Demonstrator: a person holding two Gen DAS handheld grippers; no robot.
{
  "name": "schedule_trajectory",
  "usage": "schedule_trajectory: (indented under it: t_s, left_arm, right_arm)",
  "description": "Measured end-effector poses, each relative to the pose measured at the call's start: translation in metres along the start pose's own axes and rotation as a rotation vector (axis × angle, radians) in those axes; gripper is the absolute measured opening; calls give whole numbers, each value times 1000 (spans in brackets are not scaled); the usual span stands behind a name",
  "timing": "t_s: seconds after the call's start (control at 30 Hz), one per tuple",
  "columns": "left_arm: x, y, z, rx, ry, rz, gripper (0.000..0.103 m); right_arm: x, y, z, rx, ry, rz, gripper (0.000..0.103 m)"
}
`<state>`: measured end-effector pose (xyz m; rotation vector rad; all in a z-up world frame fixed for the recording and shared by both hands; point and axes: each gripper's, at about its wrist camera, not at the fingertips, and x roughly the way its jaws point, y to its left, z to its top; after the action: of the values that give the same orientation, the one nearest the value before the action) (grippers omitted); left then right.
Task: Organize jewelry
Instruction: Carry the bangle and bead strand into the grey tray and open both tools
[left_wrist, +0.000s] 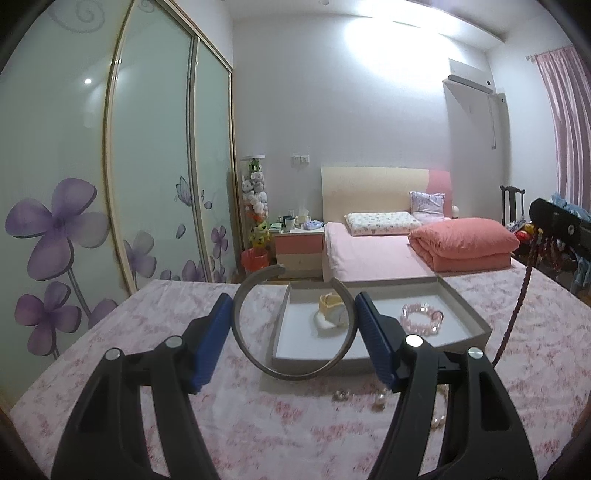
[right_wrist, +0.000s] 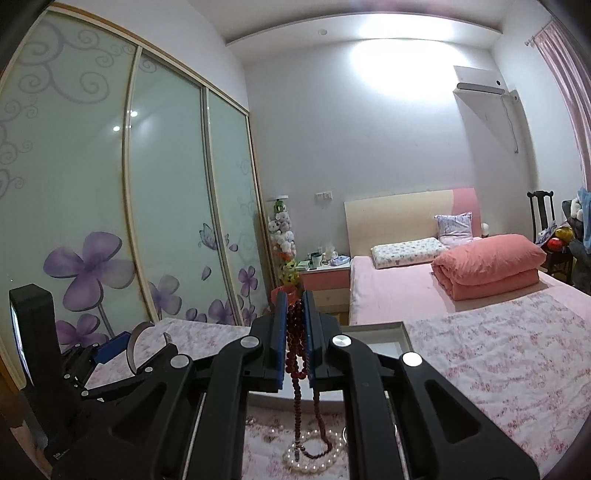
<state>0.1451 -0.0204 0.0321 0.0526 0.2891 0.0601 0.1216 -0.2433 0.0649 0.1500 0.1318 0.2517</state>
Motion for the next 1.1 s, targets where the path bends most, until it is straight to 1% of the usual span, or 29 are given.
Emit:
schedule_trajectory:
  t_s: [0.2,0.33,0.6,0.7,0.87,1.1]
  left_arm:
    - [19,-5,9,-8,-16,-4,66]
    - [43,-8,15,-19,-8,-10,66]
    - [112,-16,20,-42,68,-39,66]
    - [139,-18,17,-49,105,-43,66]
    - [173,-22,6,-47,180,-65,66]
    - [194,-28,-5,-32,224,-83,66]
  right_arm:
    - [15,-1,5,-8,-21,-5,9]
    - [36,-7,11,1,-27,-10,9]
    - [95,-21,14,36,16,-12,9]
    - [116,-23,8,41,45,-15,9]
    - [149,-35,-14,51,141,-44,9]
    - [176,-52,-38,118,278,-73,10]
